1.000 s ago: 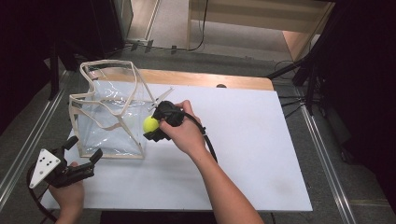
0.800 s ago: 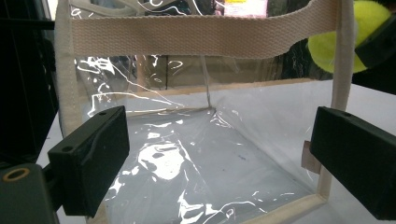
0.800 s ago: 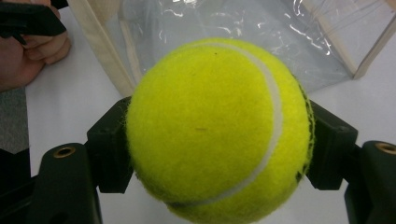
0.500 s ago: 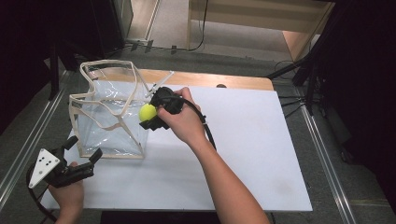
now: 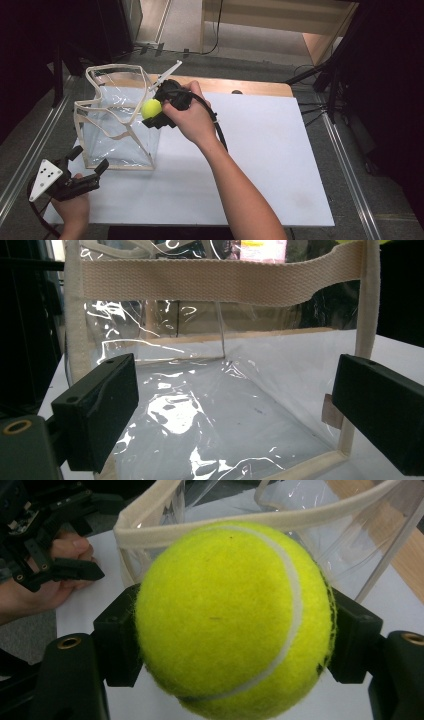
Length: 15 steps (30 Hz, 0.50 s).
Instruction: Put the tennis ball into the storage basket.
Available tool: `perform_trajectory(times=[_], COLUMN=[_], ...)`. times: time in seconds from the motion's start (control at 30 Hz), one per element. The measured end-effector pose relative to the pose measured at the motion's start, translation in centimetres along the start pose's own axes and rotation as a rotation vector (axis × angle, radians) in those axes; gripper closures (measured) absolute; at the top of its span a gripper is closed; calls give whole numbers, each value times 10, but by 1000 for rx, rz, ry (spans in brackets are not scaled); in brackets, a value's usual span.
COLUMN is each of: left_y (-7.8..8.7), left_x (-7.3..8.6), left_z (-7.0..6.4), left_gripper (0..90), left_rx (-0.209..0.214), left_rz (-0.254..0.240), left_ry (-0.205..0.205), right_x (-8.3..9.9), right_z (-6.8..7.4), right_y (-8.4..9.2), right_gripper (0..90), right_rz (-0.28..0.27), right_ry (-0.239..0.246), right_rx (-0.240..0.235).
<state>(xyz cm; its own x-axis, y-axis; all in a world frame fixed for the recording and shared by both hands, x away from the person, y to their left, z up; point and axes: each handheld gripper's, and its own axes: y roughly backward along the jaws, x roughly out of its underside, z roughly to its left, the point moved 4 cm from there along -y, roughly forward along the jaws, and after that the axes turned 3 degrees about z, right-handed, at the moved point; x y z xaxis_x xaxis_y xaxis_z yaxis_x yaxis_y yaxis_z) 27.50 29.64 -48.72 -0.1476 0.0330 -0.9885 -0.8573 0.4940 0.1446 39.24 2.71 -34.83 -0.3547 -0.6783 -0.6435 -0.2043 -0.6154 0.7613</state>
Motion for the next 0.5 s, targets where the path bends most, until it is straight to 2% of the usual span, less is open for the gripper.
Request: perform_trajectory(times=[0.1, 0.37, 0.5], left_y=[0, 0, -1], left_x=[0, 0, 0], left_z=[0, 0, 0], left_gripper=[54, 54, 53], left_rx=[-1, -2, 0], left_rz=[7, 7, 11], left_ry=[-1, -1, -9], right_x=[-4, -20, -28], right_z=[-1, -1, 1], right_y=[1, 4, 3], right_gripper=[238, 238, 238], right_rz=[1, -38, -34], right_ry=[5, 10, 22], right_rx=[5, -1, -5])
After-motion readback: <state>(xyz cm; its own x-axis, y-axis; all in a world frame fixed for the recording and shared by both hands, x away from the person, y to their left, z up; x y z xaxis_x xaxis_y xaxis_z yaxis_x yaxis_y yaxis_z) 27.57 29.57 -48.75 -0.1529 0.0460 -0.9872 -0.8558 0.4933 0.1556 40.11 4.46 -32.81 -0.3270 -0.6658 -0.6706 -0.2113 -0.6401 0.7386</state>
